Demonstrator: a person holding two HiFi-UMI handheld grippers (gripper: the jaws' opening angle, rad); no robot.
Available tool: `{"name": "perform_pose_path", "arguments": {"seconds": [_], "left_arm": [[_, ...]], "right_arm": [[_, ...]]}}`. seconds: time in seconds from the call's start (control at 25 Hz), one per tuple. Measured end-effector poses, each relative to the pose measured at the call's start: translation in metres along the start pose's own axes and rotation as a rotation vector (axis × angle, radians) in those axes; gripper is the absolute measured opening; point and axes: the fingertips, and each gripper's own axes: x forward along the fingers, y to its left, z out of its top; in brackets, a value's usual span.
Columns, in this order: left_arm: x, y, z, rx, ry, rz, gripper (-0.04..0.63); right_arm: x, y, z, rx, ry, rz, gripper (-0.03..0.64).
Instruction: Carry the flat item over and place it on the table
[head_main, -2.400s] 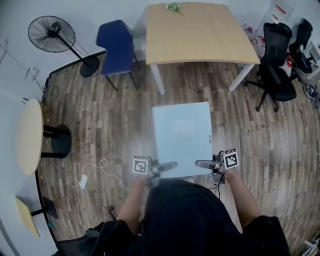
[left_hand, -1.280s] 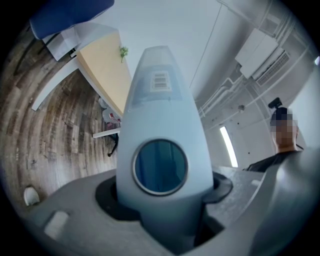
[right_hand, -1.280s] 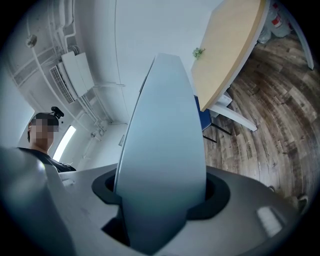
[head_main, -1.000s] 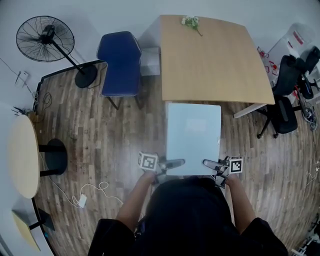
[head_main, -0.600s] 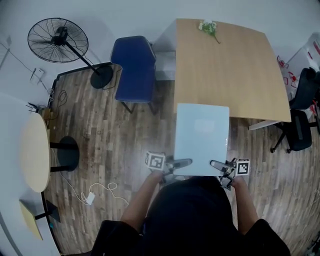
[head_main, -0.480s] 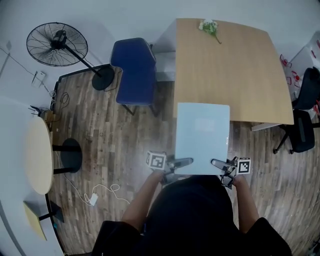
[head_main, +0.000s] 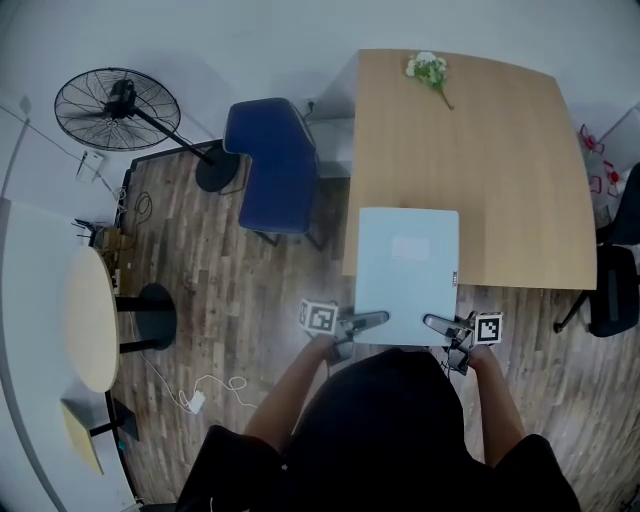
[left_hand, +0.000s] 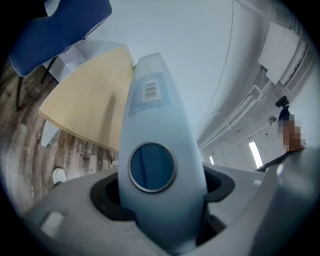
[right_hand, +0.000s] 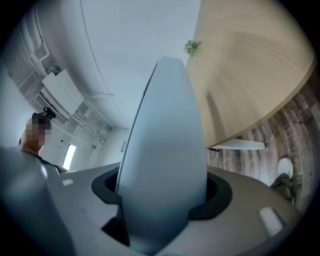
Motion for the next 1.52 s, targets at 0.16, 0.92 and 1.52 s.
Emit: {"name": "perform_pose_path", "arguments": {"seconds": [0.16,0.92,1.52], "left_arm": [[0.011,0.023,0.033,-0.024,-0.012,0.042,0.363],[0.011,0.145,0.152,-0.102,0.030,0.189,0.402],[0.012,0.200,0.163,-0.162,0.159,0.343,0.434]], "right_arm": [[0.018,0.005,0.044,-0.004,0.018,0.028,0.313],[0.092,-0.084,0.155,0.090,-0.014,-0.019,0.311],[0.103,-0.149,0.169,0.196,0.076,-0.235,0.350]]}}
